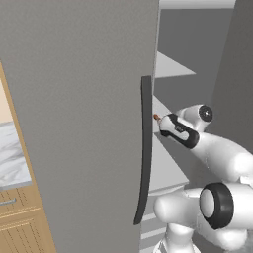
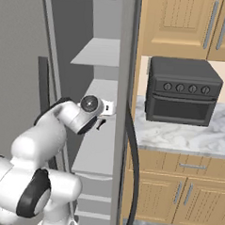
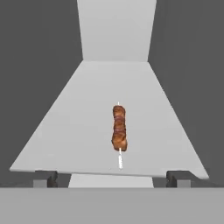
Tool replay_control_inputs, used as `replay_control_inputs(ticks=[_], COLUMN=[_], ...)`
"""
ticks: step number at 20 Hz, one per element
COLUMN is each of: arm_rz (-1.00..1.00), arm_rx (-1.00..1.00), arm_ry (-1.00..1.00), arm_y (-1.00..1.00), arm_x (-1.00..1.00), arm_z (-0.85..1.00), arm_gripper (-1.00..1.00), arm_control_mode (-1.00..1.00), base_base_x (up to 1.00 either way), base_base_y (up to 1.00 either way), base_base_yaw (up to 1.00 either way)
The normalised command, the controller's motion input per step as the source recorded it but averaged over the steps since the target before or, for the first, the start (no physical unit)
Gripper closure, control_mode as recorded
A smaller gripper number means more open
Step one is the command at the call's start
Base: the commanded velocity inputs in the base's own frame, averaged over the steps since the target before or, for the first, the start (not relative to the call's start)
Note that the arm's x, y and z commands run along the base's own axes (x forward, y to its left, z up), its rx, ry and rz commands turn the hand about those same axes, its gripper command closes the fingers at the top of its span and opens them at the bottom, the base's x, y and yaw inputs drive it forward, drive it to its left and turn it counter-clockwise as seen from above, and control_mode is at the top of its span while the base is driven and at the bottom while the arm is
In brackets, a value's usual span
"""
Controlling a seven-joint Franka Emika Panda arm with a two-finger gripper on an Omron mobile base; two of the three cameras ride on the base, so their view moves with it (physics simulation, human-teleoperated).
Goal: Store the kebab skewer in the freezer for long-term storage. Close the freezer door after placing the cooked food.
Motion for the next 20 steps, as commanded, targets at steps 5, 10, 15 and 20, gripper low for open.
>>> replay_control_inputs(ticks=[5, 10, 15, 20], arm_rz=[-0.03, -0.06, -0.1, -0.13], arm_rx=[0.0, 0.0, -0.03, -0.09], arm_ry=[-0.03, 0.0, 0.02, 0.21], arm_y=[0.0, 0.0, 0.0, 0.0], arm_x=[-0.66, -0.7, -0.61, -0.51], arm_z=[0.36, 0.36, 0.51, 0.59], arm_gripper=[-1.0, -1.0, -1.0, -1.0], arm_control_mode=[-1.0, -1.0, -1.0, -1.0], base_base_x=[0.0, 0.0, 0.0, 0.0], base_base_y=[0.0, 0.0, 0.0, 0.0], base_base_yaw=[0.0, 0.0, 0.0, 0.0])
